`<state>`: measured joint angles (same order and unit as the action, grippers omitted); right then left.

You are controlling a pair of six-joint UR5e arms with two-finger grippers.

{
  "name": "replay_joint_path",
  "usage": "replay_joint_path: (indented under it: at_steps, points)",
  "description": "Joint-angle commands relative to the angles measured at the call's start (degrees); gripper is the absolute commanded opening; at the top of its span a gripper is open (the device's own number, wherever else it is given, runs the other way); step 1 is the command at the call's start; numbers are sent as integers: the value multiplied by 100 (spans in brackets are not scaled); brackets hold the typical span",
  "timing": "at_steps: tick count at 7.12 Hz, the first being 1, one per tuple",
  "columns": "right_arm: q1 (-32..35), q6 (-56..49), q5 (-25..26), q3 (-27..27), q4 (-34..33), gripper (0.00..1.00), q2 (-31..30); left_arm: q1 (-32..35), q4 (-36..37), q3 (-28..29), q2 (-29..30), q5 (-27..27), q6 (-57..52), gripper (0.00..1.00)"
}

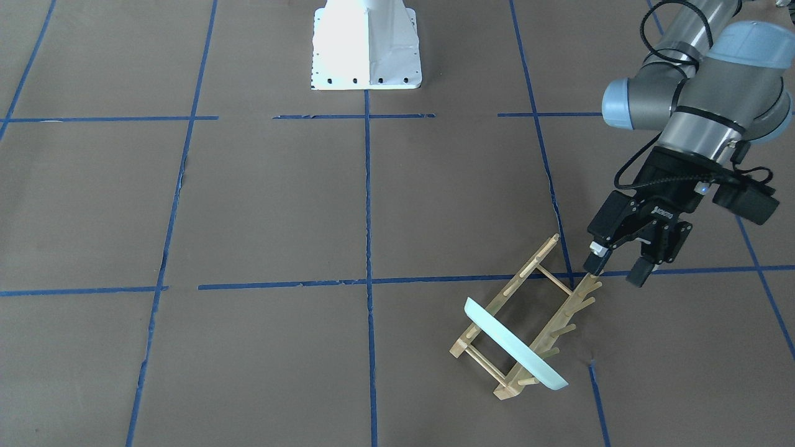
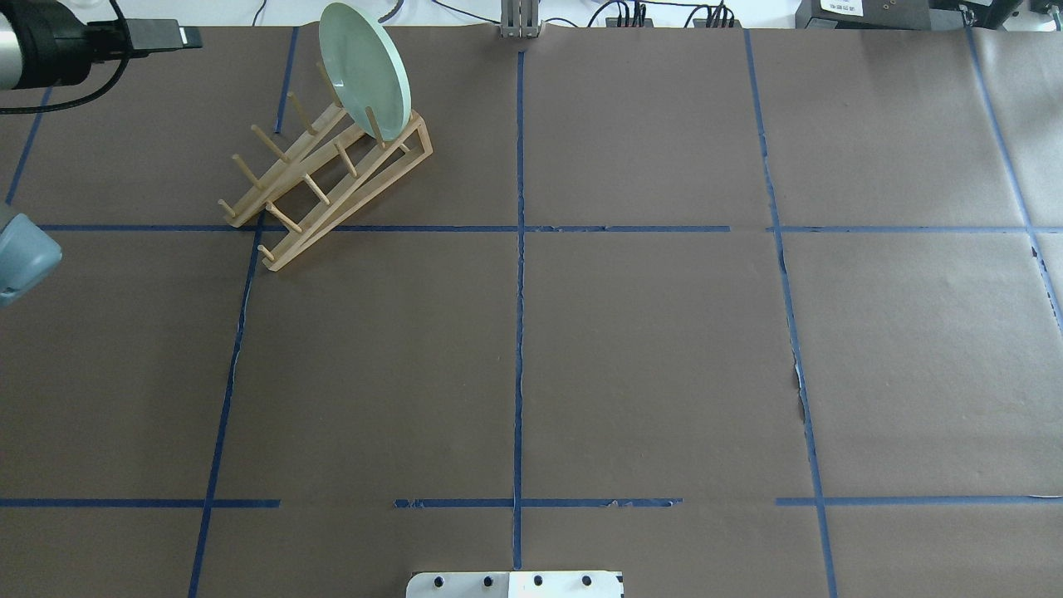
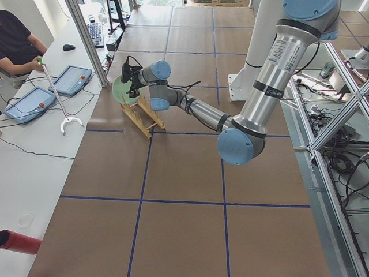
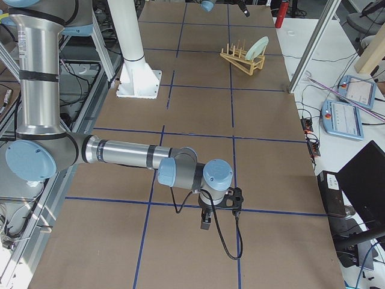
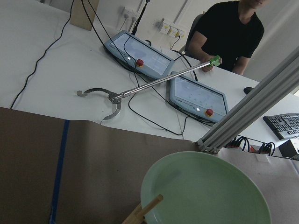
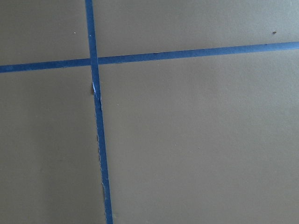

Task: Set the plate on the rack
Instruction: 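Open the left gripper and withdraw it away from the rack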

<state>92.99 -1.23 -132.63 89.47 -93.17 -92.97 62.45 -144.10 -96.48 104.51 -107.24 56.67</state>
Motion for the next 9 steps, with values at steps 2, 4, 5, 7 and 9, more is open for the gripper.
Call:
replay_joint_path:
  at_steps: [2,4,5,7,9]
  points:
    - [0,0,0,0,0,100,-1,476,1044,-73,-607,-1055,-1419,100]
    - [0,-9,0,0,0,100,-1,1458,2519,-38,-599,-2112,-3125,100]
    - [0,0,0,-9,0,100,-1,1733,3502,-3,-598,-2134,-4310,100]
    - [0,0,0,0,0,100,-1,2119,4213,93,-947,-2178,-5103,100]
    - [0,-9,0,0,0,100,-1,2560,4730,373,-1476,-2693,-6407,100]
